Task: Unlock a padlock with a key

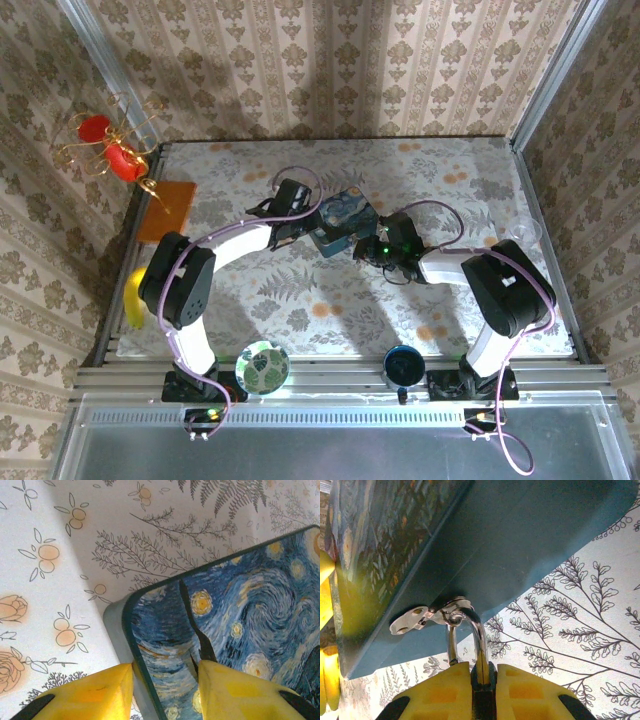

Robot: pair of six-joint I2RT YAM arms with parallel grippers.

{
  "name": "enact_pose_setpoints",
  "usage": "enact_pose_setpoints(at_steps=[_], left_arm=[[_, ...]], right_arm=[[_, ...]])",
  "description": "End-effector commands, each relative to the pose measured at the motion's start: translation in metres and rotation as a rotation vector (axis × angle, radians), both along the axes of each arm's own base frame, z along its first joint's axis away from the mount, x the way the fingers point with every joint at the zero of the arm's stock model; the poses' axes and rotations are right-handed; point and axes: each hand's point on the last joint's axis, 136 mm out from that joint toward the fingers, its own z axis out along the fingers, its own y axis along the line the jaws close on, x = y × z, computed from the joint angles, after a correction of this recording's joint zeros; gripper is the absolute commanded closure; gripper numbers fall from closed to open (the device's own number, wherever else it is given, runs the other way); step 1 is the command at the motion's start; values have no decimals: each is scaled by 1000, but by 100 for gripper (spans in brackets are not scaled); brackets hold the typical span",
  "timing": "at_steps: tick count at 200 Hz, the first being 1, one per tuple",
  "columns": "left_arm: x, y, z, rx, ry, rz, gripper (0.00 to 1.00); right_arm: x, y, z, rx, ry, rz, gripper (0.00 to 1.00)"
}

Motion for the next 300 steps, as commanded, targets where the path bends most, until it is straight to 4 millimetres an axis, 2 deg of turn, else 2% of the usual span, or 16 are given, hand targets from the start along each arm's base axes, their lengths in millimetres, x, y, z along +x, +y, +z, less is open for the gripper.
enact_pose_setpoints(at_steps=[1,76,109,160,194,212,225,279,300], left_arm=[[-14,31,-45,148,118,21,63],[-13,32,-52,164,132,12,64],[-13,34,-51,169,132,11,65],[-12,39,-52,172,136,17,65],[-11,40,-48,170,126,19,65],[-11,39,-42,159,119,18,64],[-12,38,-37,145,112,16,57],[-13,33,8,88,22,7,3],[-17,29,17,93,5,-10,0]], right_arm=[[2,-3,5,7,-18,-36,100],[12,14,22,144,-67,11,100],[14,10,22,176,-64,7,100],[22,9,35,286,-92,27,100],[23,-1,29,293,-81,-10,100],[22,1,30,317,-83,0,100],[22,4,33,350,-89,8,100],[17,16,39,444,-93,38,100],[16,20,44,483,-102,42,100]])
